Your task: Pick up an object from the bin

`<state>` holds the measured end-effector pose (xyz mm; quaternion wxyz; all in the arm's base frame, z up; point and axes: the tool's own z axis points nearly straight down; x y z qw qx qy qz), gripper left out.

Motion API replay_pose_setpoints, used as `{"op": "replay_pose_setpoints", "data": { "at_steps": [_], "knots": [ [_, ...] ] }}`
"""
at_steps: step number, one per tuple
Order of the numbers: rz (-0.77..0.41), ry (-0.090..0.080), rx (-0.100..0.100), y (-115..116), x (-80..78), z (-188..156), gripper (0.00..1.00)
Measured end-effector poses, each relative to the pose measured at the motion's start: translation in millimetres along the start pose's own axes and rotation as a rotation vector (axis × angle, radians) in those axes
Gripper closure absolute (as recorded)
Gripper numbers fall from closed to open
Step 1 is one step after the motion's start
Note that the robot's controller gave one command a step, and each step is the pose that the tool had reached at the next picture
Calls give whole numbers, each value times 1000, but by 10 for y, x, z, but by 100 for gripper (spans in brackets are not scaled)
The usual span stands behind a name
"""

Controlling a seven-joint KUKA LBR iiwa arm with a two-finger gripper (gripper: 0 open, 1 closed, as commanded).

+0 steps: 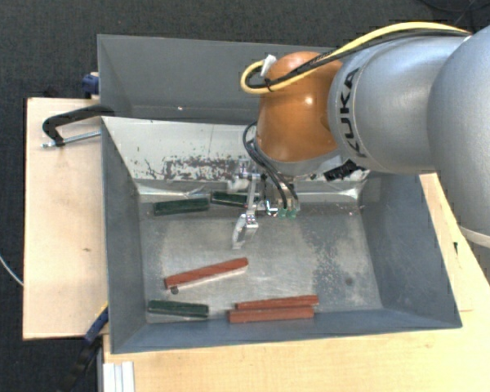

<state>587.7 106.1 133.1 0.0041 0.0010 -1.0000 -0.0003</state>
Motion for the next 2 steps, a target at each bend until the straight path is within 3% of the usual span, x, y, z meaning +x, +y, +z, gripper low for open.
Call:
{"op": "replay_pose_setpoints", "data": {
  "at_steps": [1, 2],
  "knots": [
    [2, -8, -1, -3, -20, -50, 0],
    [-153, -4, 1, 47, 573, 569, 100]
  ]
}}
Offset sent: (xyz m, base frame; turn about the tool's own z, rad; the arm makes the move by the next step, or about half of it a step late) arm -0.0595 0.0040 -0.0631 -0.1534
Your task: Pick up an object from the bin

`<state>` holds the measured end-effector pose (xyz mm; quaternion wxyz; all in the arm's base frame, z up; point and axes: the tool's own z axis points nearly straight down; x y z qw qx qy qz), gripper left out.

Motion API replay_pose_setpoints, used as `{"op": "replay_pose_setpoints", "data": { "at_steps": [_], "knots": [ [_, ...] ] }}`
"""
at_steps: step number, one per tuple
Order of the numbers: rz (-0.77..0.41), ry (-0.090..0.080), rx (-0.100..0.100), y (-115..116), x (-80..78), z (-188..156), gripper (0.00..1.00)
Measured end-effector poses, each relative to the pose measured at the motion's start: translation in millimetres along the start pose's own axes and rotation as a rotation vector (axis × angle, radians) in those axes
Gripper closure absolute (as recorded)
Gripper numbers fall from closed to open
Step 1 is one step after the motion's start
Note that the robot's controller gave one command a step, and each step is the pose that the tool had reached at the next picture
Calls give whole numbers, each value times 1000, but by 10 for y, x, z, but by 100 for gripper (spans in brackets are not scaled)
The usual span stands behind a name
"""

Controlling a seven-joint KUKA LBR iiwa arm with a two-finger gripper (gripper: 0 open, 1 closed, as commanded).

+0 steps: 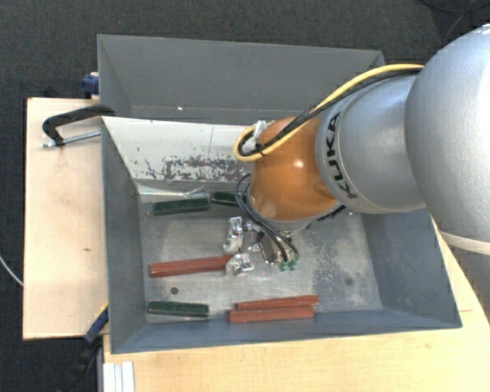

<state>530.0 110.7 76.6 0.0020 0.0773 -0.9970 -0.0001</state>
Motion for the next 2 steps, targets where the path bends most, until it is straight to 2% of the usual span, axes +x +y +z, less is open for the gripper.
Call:
{"op": "replay_pose_setpoints", "data": {
  "at_steps": [1, 2],
  "knots": [
    [0, 0, 0, 0, -1, 0, 100],
    [28, -19, -1, 16, 13, -1777, 100]
  ]
}}
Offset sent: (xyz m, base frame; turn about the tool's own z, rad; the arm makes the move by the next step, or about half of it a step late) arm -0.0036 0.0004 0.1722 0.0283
